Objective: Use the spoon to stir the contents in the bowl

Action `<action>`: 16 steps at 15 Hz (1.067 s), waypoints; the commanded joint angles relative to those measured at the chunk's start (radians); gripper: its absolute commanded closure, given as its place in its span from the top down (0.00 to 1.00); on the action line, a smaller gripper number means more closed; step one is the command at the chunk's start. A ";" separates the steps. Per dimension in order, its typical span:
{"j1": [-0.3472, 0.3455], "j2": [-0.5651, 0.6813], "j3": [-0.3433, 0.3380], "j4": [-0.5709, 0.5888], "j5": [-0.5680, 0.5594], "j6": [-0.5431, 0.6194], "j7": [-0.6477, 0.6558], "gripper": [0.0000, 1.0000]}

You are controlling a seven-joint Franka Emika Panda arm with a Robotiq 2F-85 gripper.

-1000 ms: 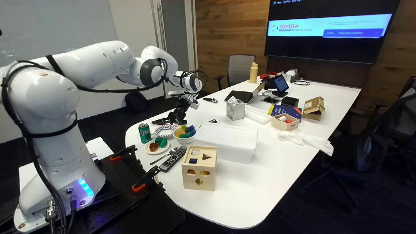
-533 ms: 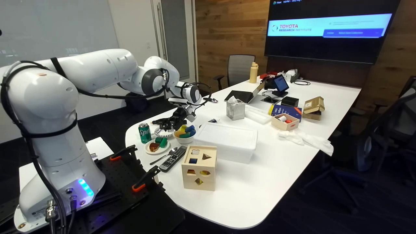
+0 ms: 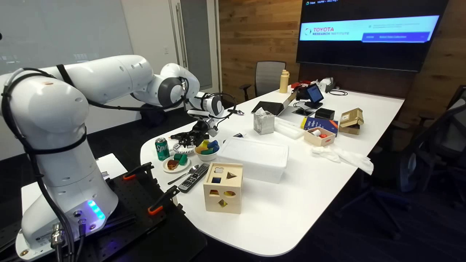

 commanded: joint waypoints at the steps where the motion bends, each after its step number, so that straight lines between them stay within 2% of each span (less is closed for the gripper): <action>1: 0.012 0.000 -0.002 -0.003 -0.032 0.028 -0.027 0.00; 10: 0.019 0.000 -0.020 0.000 -0.089 0.219 -0.009 0.00; 16: 0.023 0.000 -0.039 -0.006 -0.133 0.260 -0.004 0.00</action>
